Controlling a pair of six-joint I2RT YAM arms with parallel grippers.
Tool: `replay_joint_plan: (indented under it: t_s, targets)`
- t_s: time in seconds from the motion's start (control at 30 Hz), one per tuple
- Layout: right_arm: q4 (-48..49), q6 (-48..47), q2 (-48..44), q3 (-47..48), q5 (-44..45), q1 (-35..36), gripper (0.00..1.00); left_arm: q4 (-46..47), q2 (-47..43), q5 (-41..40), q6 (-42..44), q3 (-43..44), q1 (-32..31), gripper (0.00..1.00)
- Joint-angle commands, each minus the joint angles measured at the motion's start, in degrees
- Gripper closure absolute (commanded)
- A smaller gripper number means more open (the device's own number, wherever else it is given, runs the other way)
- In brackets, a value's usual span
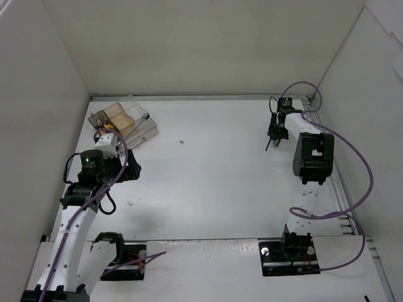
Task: Sort the tools into containers
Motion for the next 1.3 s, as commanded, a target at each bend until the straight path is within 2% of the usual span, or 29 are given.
replay_joint_plan:
  t_s: [0.0,0.17,0.27,0.3,0.47,0.67,0.77,0.97,1.13,1.27]
  targets:
    - [2.02,-1.86,-7.12,-0.02,1.46,-0.41,1.0,2.72,0.62,0.89,-0.01,0.93,-0.02,0.0]
    - [2.28,-3.53,-14.94,-3.27,0.41,3.09,1.0,3.51,0.79,2.21,-1.15,0.67,-0.02,0.0]
    - [4.12,-2.13,-20.39,-6.96,-5.64,6.43,1.0,5.27,0.71,5.62,-4.12,0.67,-0.02,0.0]
    - [5.7,-1.86,-23.27,-8.1,-7.75,9.49,1.0,7.36,1.14,6.94,-5.01,0.58,-0.02,0.01]
    - [14.83,0.51,-32.17,-17.15,-15.84,15.92,1.0,13.26,3.69,13.19,-11.86,3.92,-1.16,0.03]
    - [23.0,3.76,-39.99,-23.48,-23.75,25.23,1.0,20.11,10.01,15.3,-18.72,10.24,-5.29,0.03]
    - [25.74,4.2,-41.67,-24.72,-25.43,28.92,1.0,23.97,12.21,15.4,-21.18,10.95,-7.57,0.02]
    - [29.35,4.55,-43.07,-26.04,-27.19,34.73,1.0,29.87,17.22,12.41,-26.37,13.24,-16.18,0.03]
    - [31.37,5.26,-43.52,-26.31,-27.28,38.34,1.0,32.33,21.62,8.29,-27.78,16.31,-22.77,0.03]
    - [31.81,5.43,-43.69,-26.13,-27.55,40.62,1.0,32.61,24.25,6.0,-27.7,18.25,-25.33,0.04]
